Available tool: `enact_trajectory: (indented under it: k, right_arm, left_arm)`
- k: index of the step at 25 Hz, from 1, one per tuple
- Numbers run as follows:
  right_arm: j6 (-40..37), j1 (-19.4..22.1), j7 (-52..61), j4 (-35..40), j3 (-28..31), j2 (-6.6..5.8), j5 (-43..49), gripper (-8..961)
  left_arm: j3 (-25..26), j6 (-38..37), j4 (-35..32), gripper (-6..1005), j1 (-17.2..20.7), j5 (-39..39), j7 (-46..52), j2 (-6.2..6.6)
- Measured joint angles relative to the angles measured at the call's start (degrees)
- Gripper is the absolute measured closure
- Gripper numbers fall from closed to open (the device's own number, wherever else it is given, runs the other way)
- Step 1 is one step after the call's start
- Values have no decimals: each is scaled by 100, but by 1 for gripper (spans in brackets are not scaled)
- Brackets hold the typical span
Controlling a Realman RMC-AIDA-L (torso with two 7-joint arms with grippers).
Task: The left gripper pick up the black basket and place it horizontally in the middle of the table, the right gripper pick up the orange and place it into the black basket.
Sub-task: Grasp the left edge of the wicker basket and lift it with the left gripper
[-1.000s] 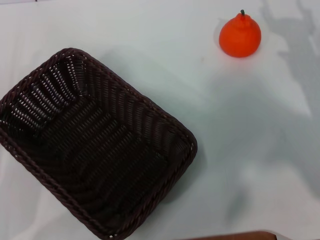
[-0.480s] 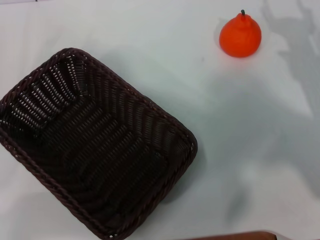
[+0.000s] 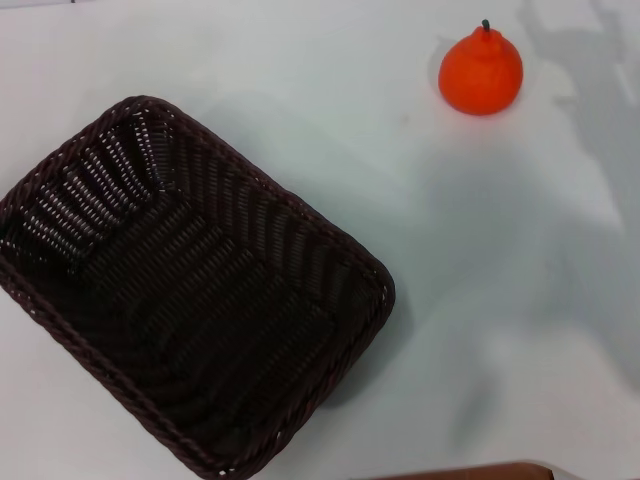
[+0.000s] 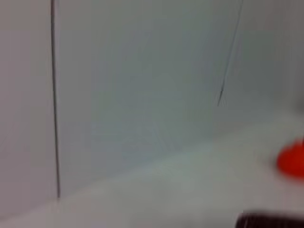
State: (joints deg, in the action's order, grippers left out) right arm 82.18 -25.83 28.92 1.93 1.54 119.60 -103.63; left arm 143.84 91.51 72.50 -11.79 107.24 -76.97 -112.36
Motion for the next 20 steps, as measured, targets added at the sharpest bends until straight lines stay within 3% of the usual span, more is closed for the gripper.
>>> enact_trajectory:
  k: [1, 2, 6, 8, 10, 11, 12, 15, 20]
  right_arm:
    - [-9, -8, 0, 0, 4, 1, 0, 14]
    - [-15, -15, 0, 1, 7, 1, 0, 14]
    - [-21, -50, 0, 1, 11, 2, 0, 14]
    - [-24, -69, 0, 0, 12, 3, 0, 14]
    - [-28, -87, 0, 0, 13, 3, 0, 15]
    - [-31, -95, 0, -1, 14, 5, 0, 15]
    - [-32, -100, 0, 0, 14, 7, 0, 15]
    - [-35, -109, 0, -1, 13, 10, 0, 15]
    - [-39, -104, 0, -1, 14, 12, 0, 15]
  left_arm:
    - [-168, 14, 751, 317, -174, 1007, 421, -79]
    - [-168, 14, 751, 317, -174, 1007, 421, -79]
    - [-987, 236, 1747, 317, -589, 3085, 1128, -318]
    - [-1286, 413, 1888, 315, -841, 3802, 1300, -433]
    - [-1409, 607, 1908, 312, -1136, 4415, 1368, -603]
    - [-1419, 786, 1880, 311, -1382, 4810, 1391, -757]
    - [-1426, 860, 1868, 311, -1467, 4908, 1412, -799]
    - [-1433, 974, 1856, 311, -1587, 5003, 1501, -831]
    - [-1383, 1246, 1856, 311, -1807, 5012, 1773, -767]
